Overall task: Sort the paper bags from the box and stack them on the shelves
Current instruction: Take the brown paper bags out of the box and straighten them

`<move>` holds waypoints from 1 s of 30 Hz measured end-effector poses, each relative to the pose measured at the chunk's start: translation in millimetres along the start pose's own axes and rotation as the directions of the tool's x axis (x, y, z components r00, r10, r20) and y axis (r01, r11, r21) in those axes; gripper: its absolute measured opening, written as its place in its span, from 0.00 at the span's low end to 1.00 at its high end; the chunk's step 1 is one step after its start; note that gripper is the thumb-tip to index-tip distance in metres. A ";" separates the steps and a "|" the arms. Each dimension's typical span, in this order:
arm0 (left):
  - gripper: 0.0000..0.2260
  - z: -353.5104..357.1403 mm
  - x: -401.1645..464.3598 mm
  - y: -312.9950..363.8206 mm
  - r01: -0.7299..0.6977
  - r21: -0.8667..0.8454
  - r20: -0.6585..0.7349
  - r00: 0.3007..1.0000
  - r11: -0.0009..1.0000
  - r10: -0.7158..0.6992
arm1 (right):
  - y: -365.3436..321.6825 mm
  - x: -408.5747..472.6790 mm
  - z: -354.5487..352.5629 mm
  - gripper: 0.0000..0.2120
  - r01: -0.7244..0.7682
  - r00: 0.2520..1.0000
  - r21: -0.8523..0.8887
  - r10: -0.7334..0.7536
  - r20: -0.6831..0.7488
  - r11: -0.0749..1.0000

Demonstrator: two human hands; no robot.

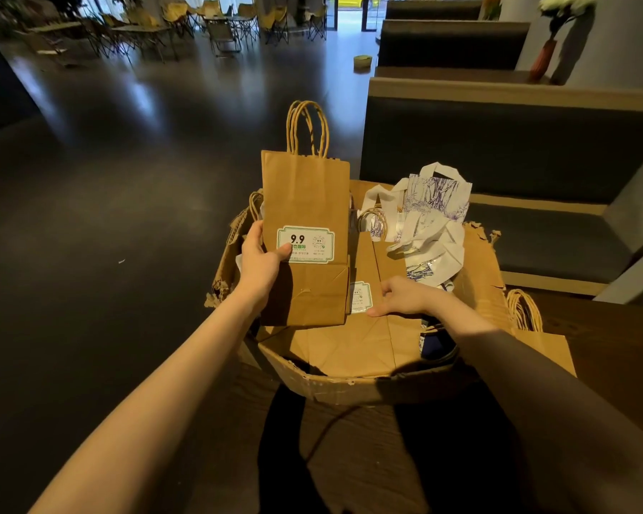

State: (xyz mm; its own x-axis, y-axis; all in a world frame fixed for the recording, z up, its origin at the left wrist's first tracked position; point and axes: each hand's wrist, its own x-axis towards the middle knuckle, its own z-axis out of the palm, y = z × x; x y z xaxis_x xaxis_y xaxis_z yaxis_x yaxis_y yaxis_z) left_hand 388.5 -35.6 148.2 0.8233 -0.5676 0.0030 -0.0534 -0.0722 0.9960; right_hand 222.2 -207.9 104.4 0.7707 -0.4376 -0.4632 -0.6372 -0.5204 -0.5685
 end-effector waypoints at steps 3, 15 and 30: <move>0.19 -0.4 -4.0 4.8 -0.004 -0.036 -0.003 1.000 0.999 0.004 | -4.2 -8.1 -8.5 0.19 0.032 0.999 0.107 -0.031 -0.011 0.994; 0.19 4.9 -13.4 25.1 -0.044 -0.009 -0.113 0.993 0.999 0.043 | -16.5 -56.4 -50.9 0.18 0.091 0.757 0.099 -0.004 -0.653 0.991; 0.14 25.0 -13.5 55.6 0.106 -0.215 -0.020 0.993 0.971 -0.113 | -31.6 -133.2 -95.1 0.16 0.501 0.610 0.356 -0.030 -0.792 0.789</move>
State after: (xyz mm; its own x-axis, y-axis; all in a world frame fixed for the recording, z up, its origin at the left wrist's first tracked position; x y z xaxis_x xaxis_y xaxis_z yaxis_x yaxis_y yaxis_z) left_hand 360.3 -52.5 201.3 0.8351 -0.5395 -0.1077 0.1568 0.0457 0.9866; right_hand 139.0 -202.8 248.7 0.4827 -0.8321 0.2731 -0.1140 -0.3689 -0.9224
